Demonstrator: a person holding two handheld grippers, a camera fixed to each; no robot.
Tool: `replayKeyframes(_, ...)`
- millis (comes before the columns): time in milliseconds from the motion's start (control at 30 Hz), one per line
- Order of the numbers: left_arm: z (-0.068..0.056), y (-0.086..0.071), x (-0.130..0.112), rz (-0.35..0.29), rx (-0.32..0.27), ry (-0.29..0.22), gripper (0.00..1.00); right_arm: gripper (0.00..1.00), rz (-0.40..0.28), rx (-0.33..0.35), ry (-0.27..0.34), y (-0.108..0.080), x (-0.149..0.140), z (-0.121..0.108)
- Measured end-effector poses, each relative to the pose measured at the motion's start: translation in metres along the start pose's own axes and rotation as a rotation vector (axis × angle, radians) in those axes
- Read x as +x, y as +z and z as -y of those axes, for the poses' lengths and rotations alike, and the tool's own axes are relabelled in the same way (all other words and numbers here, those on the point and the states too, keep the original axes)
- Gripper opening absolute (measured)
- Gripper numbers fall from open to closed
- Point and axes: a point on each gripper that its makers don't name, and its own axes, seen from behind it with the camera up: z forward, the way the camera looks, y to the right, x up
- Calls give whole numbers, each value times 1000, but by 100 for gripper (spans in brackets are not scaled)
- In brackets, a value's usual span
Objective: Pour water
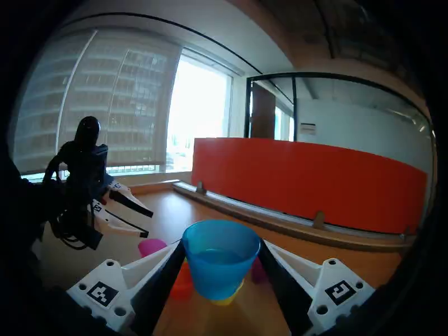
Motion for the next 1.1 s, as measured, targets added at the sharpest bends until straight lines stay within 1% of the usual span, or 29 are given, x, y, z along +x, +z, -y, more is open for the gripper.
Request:
replayKeyframes(167, 2, 15, 1, 36, -12, 27, 90, 93, 8, -2, 1, -8, -8, 0)
replayKeyframes(300, 3, 26, -3, 73, -23, 45, 90, 94, 12, -4, 5, -12, -12, -1)
replayKeyframes(567, 3, 48, -6, 122, -60, 50, 90, 94, 14, -5, 8, -17, -18, -5)
replayKeyframes(767, 1, 64, -13, 185, -100, 62, 90, 93, 15, -3, 10, -18, -22, -6)
replayKeyframes(900, 3, 74, -14, 208, -107, 71, 90, 94, 17, 1, 11, -18, -25, -7)
replayKeyframes(1100, 0, 86, -20, 237, -138, 76, 90, 93, 21, 2, 15, -16, -28, -9)
